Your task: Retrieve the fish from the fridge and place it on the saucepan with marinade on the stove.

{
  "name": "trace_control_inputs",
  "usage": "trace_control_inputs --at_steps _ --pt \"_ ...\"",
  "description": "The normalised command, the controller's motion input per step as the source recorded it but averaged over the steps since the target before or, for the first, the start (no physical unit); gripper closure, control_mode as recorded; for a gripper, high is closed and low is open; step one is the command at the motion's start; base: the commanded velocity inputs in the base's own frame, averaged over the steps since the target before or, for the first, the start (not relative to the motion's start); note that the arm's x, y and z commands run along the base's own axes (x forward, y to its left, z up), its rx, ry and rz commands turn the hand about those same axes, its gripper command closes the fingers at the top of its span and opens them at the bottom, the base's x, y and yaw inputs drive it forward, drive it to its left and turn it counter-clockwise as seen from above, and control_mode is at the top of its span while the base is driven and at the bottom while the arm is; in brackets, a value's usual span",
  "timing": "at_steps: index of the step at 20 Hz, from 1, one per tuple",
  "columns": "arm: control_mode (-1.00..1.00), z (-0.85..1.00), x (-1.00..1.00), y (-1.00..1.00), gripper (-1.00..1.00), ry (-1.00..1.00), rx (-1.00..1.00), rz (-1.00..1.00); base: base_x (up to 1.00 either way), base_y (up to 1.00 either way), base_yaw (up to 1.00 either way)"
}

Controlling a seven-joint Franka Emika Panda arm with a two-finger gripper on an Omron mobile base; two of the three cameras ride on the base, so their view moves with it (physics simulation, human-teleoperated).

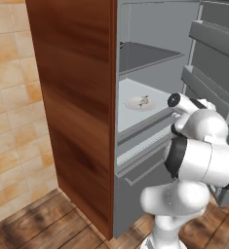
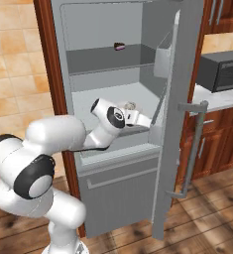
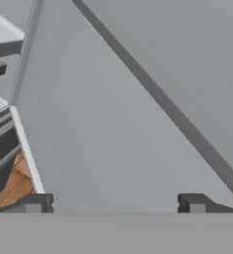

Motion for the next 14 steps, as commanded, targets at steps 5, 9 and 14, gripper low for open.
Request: trace_control_inputs --at_steps 5,9,14 --pt "-1.00 -0.16 0.38 -0.83 -1.00 0.00 0.00 -0.09 0.00 0.00 0.00" --pt "-1.00 -0.18 0.36 -0.88 -1.00 0.00 0.00 -0.04 0.00 0.00 0.00" --pt "-1.00 -0.12 0.34 -0.90 -1.00 0.00 0.01 -0.02 0.00 0.00 0.00"
